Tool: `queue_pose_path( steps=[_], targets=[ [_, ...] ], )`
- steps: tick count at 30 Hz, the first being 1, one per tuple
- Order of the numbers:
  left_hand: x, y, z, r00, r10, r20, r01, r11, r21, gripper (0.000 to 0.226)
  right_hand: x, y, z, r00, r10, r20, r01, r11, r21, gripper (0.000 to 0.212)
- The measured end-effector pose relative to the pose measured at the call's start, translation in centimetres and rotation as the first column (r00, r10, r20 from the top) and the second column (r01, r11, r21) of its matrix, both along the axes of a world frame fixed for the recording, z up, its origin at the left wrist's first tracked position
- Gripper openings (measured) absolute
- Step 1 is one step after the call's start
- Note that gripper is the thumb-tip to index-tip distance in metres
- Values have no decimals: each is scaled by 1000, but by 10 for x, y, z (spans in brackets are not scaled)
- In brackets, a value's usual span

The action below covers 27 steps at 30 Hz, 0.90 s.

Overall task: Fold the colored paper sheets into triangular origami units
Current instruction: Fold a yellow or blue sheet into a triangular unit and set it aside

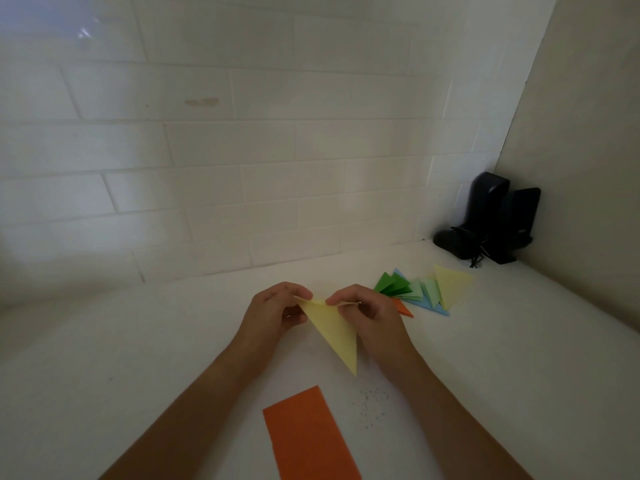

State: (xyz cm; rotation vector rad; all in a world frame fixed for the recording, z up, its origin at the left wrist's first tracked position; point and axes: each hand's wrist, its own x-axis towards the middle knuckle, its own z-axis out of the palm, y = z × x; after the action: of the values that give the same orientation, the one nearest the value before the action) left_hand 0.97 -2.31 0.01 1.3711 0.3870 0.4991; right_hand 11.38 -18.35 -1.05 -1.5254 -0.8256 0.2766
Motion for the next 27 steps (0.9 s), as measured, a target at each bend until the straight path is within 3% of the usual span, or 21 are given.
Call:
queue_pose_path(
  steps=[6,8,12,14,16,20,27],
  targets=[
    [-2,2,-7,997,62,-37,-59,995,85,7,2,2,-3,997,-4,78,6,1000,-20,38],
    [-1,3,-8,993,108,-50,-104,991,81,13,3,2,-4,998,12,62,-10,999,-34,39],
    [-2,1,-5,992,121,-47,-118,991,66,21,8,8,-3,971,17,-237,-9,999,34,31],
    [-3,-2,-3,997,68,-35,-65,995,75,22,6,6,1,961,13,-276,-11,1000,8,39],
    [-4,-4,-3,1000,6,-26,-3,995,101,20,1,3,2,976,-2,-218,-15,997,-78,49],
    [-5,-6,-2,999,-40,-7,40,995,89,16,0,4,-1,999,42,-1,-42,986,-163,37],
    [-6,-4,-4,999,-32,0,32,999,18,24,3,3,-2,994,100,39,-93,982,-163,31]
  ],
)
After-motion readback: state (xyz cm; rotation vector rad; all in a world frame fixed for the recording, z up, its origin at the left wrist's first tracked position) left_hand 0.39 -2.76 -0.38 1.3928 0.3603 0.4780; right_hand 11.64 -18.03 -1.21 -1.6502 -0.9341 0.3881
